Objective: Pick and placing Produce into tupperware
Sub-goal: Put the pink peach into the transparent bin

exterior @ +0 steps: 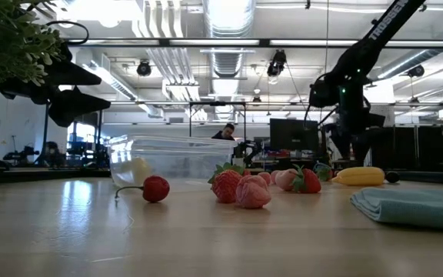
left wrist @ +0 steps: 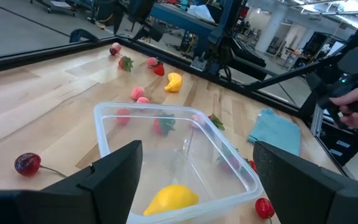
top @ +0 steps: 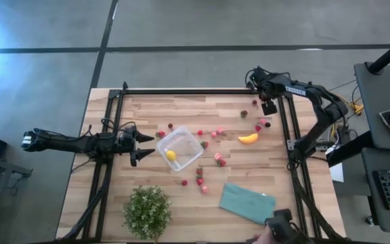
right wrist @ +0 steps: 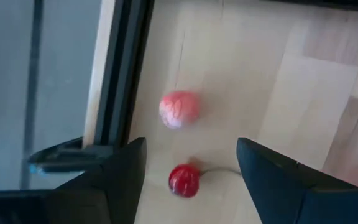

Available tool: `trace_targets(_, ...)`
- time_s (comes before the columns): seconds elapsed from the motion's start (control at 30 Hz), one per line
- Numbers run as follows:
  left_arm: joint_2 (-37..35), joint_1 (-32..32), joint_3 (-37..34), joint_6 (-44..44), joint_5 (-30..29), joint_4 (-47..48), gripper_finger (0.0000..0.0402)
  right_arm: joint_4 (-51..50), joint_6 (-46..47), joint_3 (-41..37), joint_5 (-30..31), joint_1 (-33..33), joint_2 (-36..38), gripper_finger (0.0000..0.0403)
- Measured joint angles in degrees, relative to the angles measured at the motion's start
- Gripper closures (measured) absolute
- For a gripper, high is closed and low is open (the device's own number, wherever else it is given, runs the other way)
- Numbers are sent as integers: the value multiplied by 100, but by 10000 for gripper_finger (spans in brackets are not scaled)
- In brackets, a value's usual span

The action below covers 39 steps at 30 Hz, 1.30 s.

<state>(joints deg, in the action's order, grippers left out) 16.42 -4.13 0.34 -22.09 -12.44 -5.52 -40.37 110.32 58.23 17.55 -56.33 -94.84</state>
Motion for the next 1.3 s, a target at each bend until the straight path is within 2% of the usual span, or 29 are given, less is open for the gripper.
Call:
trace_targets(0.17,5,-1,0,1,0,0,109,-483,-151,183,-3,-151,-259,163)
trace_targets(0.77,5,1,0,2,-1,2,109,-450,-483,746,-162,-298,-1227,163)
trace_targets(1.3,5,-2,0,0,0,2,109,-490,-1131,783,-53,-468,-1187,164)
